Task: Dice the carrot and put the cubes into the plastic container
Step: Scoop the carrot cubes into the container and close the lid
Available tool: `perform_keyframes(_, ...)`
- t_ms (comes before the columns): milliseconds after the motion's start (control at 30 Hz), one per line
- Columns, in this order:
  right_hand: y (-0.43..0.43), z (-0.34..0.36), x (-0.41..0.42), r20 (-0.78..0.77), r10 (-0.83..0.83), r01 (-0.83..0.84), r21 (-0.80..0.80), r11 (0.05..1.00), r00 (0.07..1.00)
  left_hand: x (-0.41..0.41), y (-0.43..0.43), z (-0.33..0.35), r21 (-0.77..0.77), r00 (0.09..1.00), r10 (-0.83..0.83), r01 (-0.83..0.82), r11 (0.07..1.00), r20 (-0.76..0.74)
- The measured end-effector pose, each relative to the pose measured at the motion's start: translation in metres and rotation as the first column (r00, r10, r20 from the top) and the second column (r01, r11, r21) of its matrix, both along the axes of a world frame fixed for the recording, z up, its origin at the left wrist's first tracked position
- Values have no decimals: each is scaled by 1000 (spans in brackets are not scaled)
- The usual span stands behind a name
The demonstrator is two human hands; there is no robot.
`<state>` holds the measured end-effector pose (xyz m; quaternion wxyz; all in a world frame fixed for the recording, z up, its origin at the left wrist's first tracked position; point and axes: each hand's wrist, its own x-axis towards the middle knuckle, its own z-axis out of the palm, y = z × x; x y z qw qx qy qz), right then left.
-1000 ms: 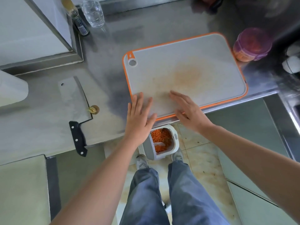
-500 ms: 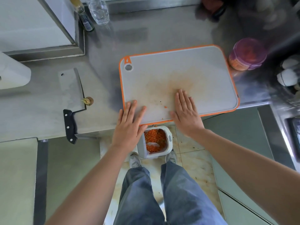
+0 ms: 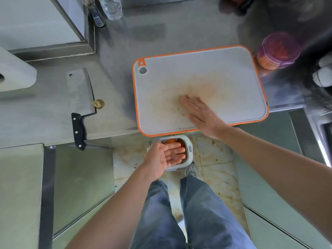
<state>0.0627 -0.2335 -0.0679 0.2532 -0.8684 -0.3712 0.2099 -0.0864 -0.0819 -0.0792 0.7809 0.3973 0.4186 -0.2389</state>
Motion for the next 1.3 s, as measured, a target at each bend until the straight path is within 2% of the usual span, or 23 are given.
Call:
perform_keyframes(33, -1, -2, -5, -2, 60, -60, 9, 998, 998, 2, -1, -6, -118, 995, 94, -97, 988, -34)
perform_keyframes(133, -12, -3, -24, -78, 150, -143, 92, 985, 986, 13, -7, -20, -326, 950, 301, -312, 892, -85)
perform_keyframes(233, -19, 8, -23, -186, 71, -38, 178, 983, 980, 26, -15, -22, -443, 930, 363, -350, 825, -58)
perform_keyframes(300, -15, 8, -12, -144, -28, 62, 238, 969, 989, 32, -18, -21, -469, 929, 370, -335, 817, -19)
perform_keyframes(367, -10, 1, -3, -51, -76, 84, 192, 978, 996, 36, -19, -20, -466, 927, 376, -330, 821, 6)
perform_keyframes(467, -15, -12, -12, 79, 49, -52, 41, 998, 996, 37, -22, -22, -437, 923, 384, -339, 833, 15)
perform_keyframes(533, -24, -12, -28, 62, 151, -156, 90, 984, 987, 38, -23, -22, -401, 925, 379, -339, 851, 21)
perform_keyframes(600, -29, -6, -39, -4, 191, -187, 185, 965, 982, 38, -22, -20, -371, 935, 353, -315, 874, 35)
perform_keyframes(700, -29, -3, -32, -50, 67, -53, 236, 970, 996, 38, -21, -16, -384, 938, 345, -304, 872, 41)
perform_keyframes(767, -27, -7, -19, 39, -38, 32, 144, 989, 999, 38, -21, -15, -392, 940, 339, -298, 870, 40)
perform_keyframes(800, -26, -9, -16, 99, -31, 24, 67, 997, 995, 37, -21, -14, -392, 939, 342, -302, 869, 35)
perform_keyframes(867, -28, -12, -21, 167, 96, -93, -29, 995, 981, 37, -22, -15, -386, 935, 354, -318, 866, 26)
perform_keyframes(967, -31, -8, -38, 110, 253, -263, 93, 960, 961, 37, -21, -14, -343, 938, 344, -313, 886, 32)
perform_keyframes(1033, -29, -5, -36, 61, 184, -192, 177, 965, 981, 37, -19, -15, -340, 937, 348, -319, 885, 26)
perform_keyframes(1100, -25, -5, -28, 56, 69, -78, 190, 979, 996, 37, -18, -14, -359, 935, 354, -323, 875, 21)
perform_keyframes(1200, -26, -6, -32, 67, 168, -176, 163, 971, 984, 36, -17, -13, -344, 932, 362, -335, 877, 15)
perform_keyframes(1300, -29, 2, -45, -43, 203, -186, 246, 951, 978, 36, -16, -13, -320, 930, 366, -346, 882, 3)
